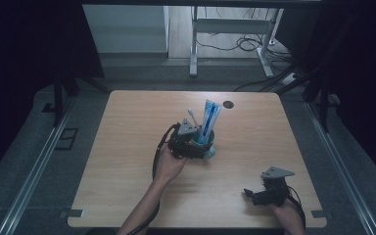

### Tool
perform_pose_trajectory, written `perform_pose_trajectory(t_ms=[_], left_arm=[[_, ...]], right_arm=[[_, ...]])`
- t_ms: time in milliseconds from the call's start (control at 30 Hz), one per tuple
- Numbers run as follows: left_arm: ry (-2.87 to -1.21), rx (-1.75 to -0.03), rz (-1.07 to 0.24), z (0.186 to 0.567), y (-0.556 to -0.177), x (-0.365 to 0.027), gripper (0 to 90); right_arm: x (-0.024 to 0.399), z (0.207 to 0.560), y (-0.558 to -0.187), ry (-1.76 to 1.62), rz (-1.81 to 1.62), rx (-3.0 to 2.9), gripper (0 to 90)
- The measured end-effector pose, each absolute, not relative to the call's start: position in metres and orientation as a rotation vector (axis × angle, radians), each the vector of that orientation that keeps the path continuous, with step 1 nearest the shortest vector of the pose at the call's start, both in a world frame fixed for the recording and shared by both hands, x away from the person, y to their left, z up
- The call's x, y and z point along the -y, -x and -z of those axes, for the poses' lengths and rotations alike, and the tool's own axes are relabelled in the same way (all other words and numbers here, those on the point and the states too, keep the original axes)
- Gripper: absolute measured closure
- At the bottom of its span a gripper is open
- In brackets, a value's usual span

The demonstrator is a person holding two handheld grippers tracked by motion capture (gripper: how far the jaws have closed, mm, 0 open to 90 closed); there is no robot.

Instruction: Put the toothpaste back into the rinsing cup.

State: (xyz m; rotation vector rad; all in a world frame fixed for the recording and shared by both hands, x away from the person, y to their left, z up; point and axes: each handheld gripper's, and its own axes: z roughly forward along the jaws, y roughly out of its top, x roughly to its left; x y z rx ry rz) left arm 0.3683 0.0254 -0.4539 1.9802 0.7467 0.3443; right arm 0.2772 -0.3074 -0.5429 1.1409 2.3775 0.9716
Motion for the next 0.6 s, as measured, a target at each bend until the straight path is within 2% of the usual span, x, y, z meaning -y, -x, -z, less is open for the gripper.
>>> perform_pose_trajectory(t_ms=[600], left_arm=[[-2.001,-0.785,-0.326,0.454,-0.357,-0.040,9.5]], right_arm=[[0.307,0.543,-0.277,-1.141,-0.972,-2.378,0.0]])
